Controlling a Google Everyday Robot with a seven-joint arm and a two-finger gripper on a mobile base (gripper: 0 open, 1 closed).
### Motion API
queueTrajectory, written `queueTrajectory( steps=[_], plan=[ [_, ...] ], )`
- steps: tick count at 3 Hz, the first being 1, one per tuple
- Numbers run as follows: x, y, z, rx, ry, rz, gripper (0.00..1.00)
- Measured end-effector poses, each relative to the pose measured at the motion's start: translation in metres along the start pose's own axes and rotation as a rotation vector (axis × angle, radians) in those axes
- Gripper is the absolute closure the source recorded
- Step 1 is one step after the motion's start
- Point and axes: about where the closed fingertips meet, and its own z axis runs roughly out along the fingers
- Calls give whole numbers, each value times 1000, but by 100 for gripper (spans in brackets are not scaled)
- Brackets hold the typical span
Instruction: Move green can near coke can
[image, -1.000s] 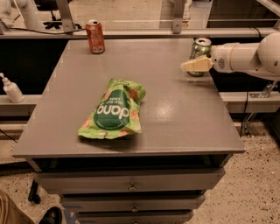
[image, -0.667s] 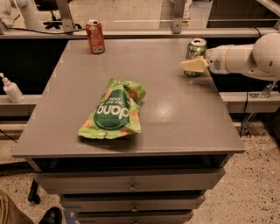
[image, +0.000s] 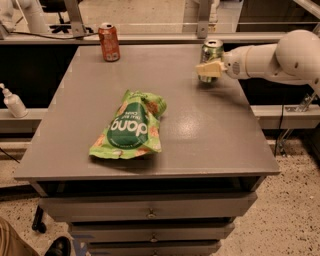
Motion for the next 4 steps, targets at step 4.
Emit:
queueTrajectory(
  steps=[4],
  plan=[
    [-97,17,27,-44,-139,-97,100]
  ],
)
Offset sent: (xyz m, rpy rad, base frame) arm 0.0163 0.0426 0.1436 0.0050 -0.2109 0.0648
